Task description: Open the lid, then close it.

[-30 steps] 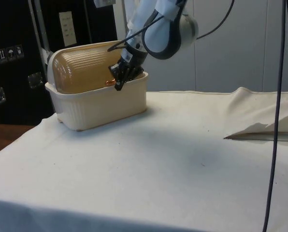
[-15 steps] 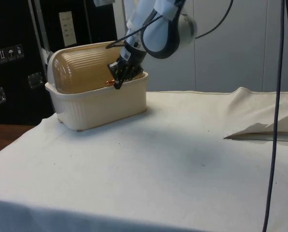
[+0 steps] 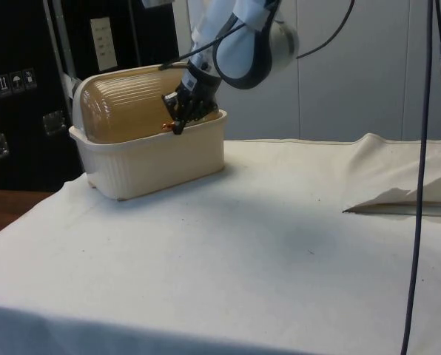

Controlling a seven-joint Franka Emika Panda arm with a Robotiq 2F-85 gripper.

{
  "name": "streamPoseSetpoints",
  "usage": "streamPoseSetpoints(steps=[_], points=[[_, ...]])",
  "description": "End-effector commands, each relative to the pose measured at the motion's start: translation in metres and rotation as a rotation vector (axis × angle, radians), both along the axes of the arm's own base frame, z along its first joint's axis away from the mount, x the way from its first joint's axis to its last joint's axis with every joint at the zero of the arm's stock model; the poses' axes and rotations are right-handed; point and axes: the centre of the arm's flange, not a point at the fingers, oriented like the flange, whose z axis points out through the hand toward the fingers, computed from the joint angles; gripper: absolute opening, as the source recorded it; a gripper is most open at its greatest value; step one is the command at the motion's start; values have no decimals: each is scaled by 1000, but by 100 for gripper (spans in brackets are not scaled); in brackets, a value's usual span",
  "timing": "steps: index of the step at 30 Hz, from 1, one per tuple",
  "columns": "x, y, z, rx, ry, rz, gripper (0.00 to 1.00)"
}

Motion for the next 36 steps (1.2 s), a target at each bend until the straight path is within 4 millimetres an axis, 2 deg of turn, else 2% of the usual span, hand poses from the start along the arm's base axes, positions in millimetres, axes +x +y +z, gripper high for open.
streamPoseSetpoints(steps=[1, 5, 6, 7, 12, 13, 15, 21, 22, 23, 31, 32, 33, 36], points=[[1, -5, -2, -6, -12, -19, 0], [2, -6, 0, 2, -18, -32, 0], [2, -1, 1, 11, -7, -16, 0], [3, -7, 2, 6, -22, -39, 0], [4, -8, 7, 16, -34, -54, 0], [4, -1, 6, 24, -23, -35, 0], [5, -8, 10, 23, -41, -64, 0], [7, -8, 19, 36, -60, -78, 0], [6, 0, 19, 46, -52, -58, 0], [7, -9, 21, 37, -64, -80, 0], [10, -8, 37, 56, -101, -97, 0], [10, 1, 38, 68, -95, -76, 0], [11, -8, 39, 58, -106, -99, 0], [12, -8, 45, 64, -118, -103, 0]])
